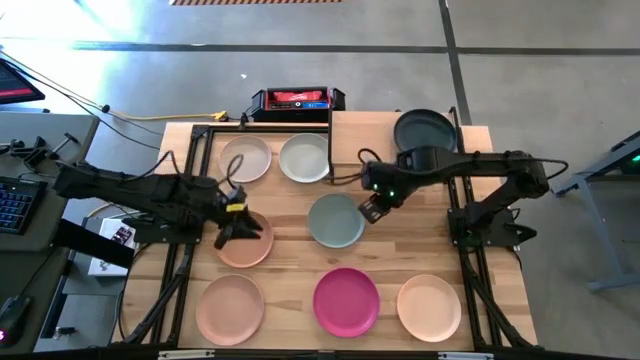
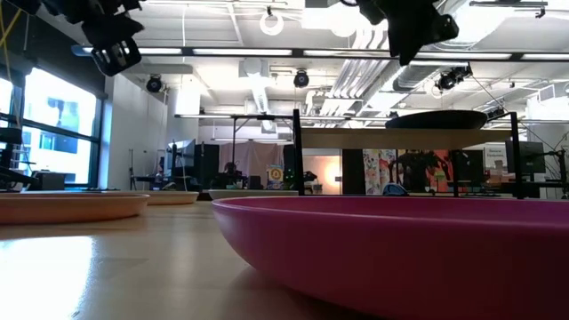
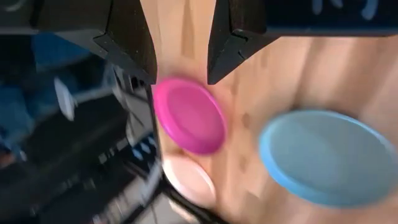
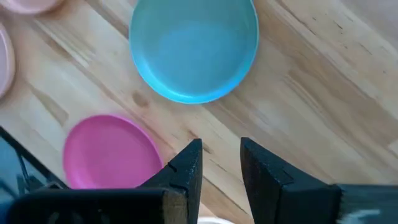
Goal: Place and stack plates onto a shelf
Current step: Stack the bottom left light brown plate on top of the black plate on the shelf
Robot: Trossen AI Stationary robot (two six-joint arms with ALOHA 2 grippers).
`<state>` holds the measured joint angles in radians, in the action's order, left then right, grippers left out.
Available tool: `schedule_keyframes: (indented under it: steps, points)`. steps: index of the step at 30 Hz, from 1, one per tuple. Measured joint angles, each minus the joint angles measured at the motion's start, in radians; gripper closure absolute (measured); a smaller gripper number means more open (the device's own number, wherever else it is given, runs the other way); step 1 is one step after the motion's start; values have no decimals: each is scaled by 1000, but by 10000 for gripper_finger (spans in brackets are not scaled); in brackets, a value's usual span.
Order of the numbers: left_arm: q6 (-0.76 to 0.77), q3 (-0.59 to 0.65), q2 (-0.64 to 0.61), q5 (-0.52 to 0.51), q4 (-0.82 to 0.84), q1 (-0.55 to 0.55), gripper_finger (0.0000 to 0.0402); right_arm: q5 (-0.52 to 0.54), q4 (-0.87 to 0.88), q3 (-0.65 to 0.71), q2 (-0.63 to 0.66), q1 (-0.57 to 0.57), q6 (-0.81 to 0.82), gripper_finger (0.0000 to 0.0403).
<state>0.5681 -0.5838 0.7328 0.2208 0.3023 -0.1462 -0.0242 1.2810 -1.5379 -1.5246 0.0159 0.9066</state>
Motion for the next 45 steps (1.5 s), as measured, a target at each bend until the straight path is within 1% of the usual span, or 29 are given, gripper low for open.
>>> schedule_keyframes:
  steps: [4,8,11,15,19,30,45]
  points:
    - [-29,0,43,6,0,-66,271,36,-18,0,0,78,117,315]
    - [-41,0,87,-21,0,-134,271,59,-28,0,-1,161,215,315]
    - [-54,0,126,-26,-2,-180,271,100,-30,0,-8,222,289,315]
    - [-56,0,192,-73,-1,-240,271,139,-34,0,-28,285,352,315]
    - [-85,0,266,-95,0,-294,271,141,-37,0,-55,324,377,315]
    - [-157,0,453,-110,-13,-375,271,140,-37,1,-123,354,376,315]
    - [-162,0,611,-115,-11,-419,271,146,-36,1,-127,354,369,315]
